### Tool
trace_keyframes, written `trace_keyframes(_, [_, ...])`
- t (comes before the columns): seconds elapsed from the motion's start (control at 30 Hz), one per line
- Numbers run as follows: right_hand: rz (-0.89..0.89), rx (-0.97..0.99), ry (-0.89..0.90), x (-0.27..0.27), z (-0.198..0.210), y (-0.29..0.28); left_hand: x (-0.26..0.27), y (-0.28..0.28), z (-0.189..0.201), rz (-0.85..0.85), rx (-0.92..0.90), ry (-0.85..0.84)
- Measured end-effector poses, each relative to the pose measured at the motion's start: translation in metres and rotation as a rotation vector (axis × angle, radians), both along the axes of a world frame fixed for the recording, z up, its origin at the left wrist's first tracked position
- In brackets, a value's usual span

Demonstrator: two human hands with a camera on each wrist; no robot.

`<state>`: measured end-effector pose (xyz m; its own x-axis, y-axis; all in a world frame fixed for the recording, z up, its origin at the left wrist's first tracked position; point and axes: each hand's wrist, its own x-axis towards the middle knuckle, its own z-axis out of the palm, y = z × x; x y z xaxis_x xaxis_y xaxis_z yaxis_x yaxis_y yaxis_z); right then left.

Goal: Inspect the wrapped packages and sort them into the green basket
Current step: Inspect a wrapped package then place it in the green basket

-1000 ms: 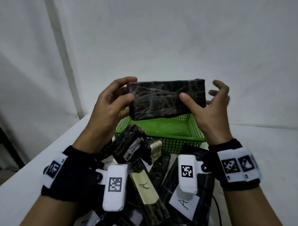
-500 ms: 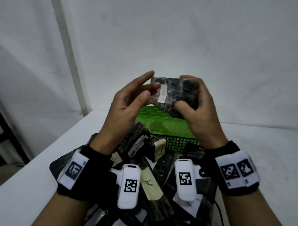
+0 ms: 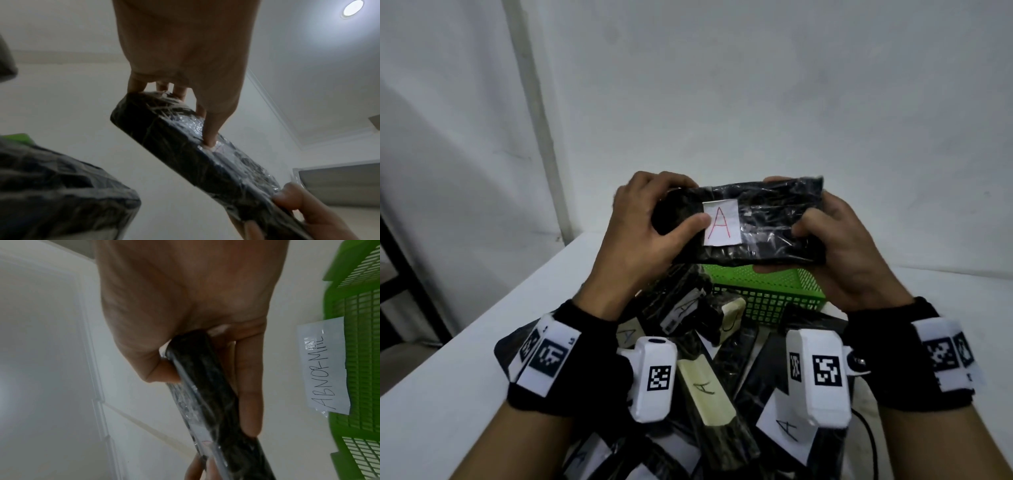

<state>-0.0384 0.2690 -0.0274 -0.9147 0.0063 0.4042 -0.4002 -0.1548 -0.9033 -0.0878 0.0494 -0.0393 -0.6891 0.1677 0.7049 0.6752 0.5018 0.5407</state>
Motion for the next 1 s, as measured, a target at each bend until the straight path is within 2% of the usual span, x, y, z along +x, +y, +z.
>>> trace_keyframes(0.1, [-0.186,0.143,0.032,-0.003,-0.006,0.008,0.000,0.001,0.001,0.048,-0.005,0.068])
trace_keyframes(0.23, [-0.445,0.467,0.233,0.000,-0.007,0.008,0.002,0.003,0.002,0.060,-0.002,0.146])
trace_keyframes(0.3, [-0.511,0.509,0.280,0.002,-0.006,0.002,0.003,0.003,0.003,0.049,0.019,0.171])
trace_keyframes(0.4, [-0.522,0.474,0.255,-0.001,-0.008,0.001,0.007,0.003,0.006,0.029,0.009,0.174])
trace_keyframes(0.47, [-0.518,0.440,0.214,-0.002,-0.009,0.008,0.007,0.000,0.008,-0.030,0.088,0.115])
trace_keyframes(0.6, [-0.515,0.261,0.093,-0.002,-0.006,0.025,0.004,-0.014,0.016,-0.328,0.477,-0.252])
trace_keyframes(0.7, [-0.524,0.231,0.037,0.000,-0.003,0.031,0.005,-0.016,0.015,-0.453,0.494,-0.414])
trace_keyframes(0.77, [-0.594,0.324,0.032,0.001,-0.004,0.030,0.005,-0.013,0.013,-0.523,0.549,-0.435])
trace_keyframes(0.87, [-0.838,0.695,0.065,0.003,-0.006,0.021,0.004,-0.006,0.010,-0.515,0.587,-0.402])
trace_keyframes(0.9, [-0.866,0.780,0.115,0.006,-0.004,0.015,0.004,-0.002,0.008,-0.484,0.580,-0.370])
trace_keyframes(0.93, [-0.832,0.821,0.150,0.008,-0.002,0.007,0.004,0.003,0.006,-0.457,0.564,-0.338])
trace_keyframes(1.0, [-0.644,0.794,0.140,0.011,-0.001,-0.011,0.008,0.014,0.003,-0.436,0.512,-0.282])
